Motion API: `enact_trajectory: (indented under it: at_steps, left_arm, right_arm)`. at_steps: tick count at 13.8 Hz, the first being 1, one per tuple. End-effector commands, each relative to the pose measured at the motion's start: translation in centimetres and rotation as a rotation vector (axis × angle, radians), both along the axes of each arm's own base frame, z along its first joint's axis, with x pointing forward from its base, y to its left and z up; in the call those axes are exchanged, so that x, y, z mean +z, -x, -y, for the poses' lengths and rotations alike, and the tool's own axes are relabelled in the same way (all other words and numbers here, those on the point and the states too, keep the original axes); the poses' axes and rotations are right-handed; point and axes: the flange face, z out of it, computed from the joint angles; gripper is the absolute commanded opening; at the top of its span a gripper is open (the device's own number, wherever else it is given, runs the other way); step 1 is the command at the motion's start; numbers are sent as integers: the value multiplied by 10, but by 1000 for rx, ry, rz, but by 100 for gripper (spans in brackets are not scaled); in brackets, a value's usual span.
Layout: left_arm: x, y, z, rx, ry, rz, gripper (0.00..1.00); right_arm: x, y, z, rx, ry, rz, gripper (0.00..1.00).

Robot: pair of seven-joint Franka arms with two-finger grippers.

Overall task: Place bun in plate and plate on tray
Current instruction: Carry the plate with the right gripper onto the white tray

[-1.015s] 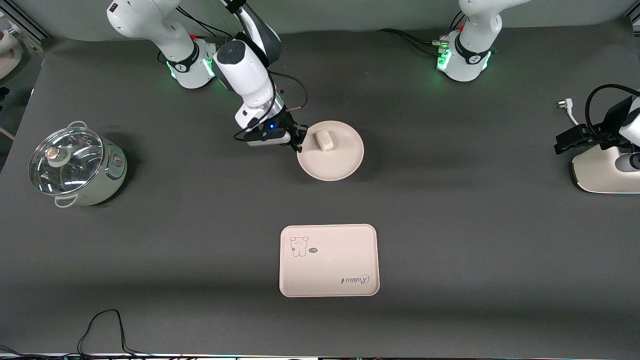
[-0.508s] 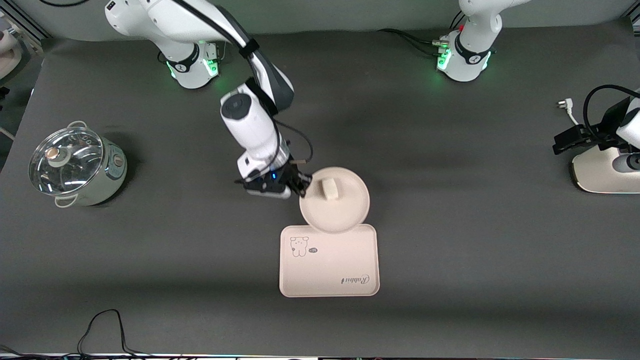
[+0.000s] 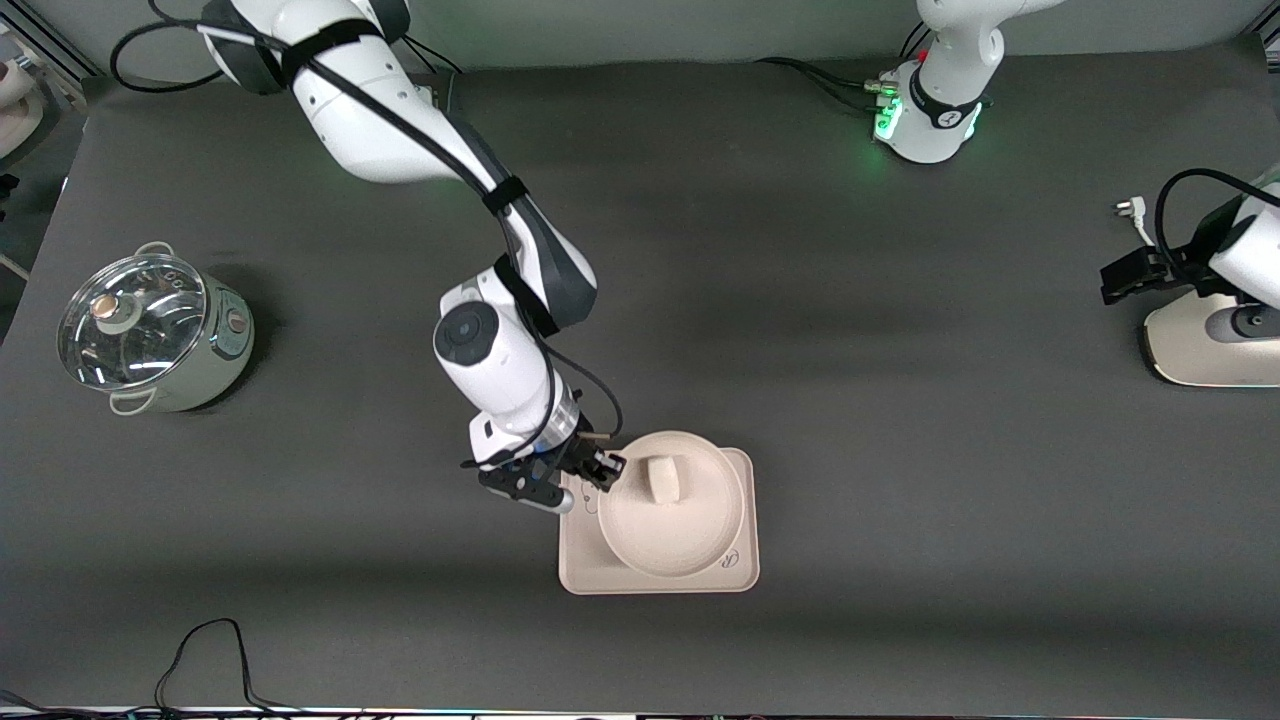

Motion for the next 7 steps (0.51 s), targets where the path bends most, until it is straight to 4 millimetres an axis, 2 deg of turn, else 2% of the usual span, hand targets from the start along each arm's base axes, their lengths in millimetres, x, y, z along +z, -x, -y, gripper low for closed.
enact_trajectory:
  at_steps: [1, 5, 7]
  left_arm:
    - [9, 2, -1, -1, -23, -4, 100]
    - [13, 7, -13, 24, -19, -16, 100]
    - [13, 7, -22, 41, -12, -12, 100]
  right_arm:
    - [-30, -16, -5, 32, -11, 5, 0]
    - [-75, -14, -3, 22, -6, 28, 0]
    - [-88, -12, -3, 21, -3, 37, 0]
